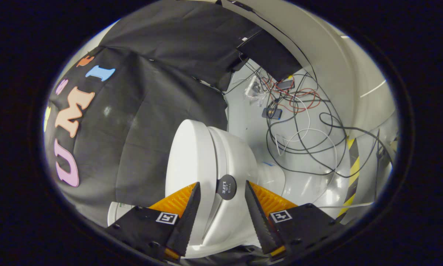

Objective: Open the toilet lid.

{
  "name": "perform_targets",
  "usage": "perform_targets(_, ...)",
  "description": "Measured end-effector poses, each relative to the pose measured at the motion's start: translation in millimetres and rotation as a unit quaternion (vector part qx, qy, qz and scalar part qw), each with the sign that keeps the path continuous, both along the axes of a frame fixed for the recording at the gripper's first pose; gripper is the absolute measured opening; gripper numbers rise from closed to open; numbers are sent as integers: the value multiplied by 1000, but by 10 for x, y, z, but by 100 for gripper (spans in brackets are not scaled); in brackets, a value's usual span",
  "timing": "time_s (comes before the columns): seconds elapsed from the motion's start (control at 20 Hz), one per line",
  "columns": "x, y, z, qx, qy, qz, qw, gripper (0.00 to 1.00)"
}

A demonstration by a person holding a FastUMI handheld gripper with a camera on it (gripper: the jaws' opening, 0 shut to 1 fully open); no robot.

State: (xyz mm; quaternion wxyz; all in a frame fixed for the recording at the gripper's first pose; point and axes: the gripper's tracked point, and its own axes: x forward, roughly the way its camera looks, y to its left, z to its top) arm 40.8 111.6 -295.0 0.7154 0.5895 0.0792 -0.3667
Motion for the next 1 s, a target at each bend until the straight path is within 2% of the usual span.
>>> perform_targets(0.15,84,-20,-173,13,10,20,1000,76)
perform_targets(0.35,175,-20,-205,13,10,38,999,52)
perform_targets(0.4,43,6,-199,16,19,45,999,46)
perform_targets(0.45,57,-30,-215,16,19,44,999,15)
perform_targets(0.6,139,-13,-222,22,3,39,999,12)
perform_targets(0.85,110,15,-107,6,12,82,997,7)
perform_targets(1.0,131,17,62,-13,5,91,996,7)
